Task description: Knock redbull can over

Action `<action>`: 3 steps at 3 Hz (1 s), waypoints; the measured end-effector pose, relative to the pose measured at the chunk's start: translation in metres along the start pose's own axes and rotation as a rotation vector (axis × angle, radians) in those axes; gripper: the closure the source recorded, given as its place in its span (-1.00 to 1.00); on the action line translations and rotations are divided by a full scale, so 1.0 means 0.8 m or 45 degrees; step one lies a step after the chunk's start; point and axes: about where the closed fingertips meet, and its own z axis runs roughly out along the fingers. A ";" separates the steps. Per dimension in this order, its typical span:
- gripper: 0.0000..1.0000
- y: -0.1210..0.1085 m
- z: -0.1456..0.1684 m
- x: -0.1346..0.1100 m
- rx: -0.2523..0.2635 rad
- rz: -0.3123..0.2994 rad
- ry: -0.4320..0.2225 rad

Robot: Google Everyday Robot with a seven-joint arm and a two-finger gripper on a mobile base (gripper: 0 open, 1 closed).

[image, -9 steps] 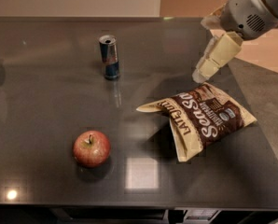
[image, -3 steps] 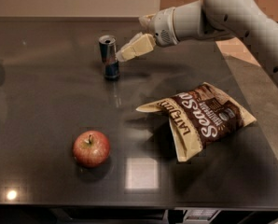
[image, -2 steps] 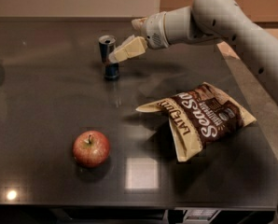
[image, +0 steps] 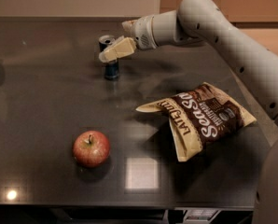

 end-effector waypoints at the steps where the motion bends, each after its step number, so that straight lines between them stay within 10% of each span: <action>1: -0.66 0.002 0.017 0.001 -0.029 0.021 -0.017; 3: 0.27 0.010 0.017 0.003 -0.099 0.064 -0.053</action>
Offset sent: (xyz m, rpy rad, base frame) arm 0.0044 0.0117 -0.0104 0.0800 0.0710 0.0577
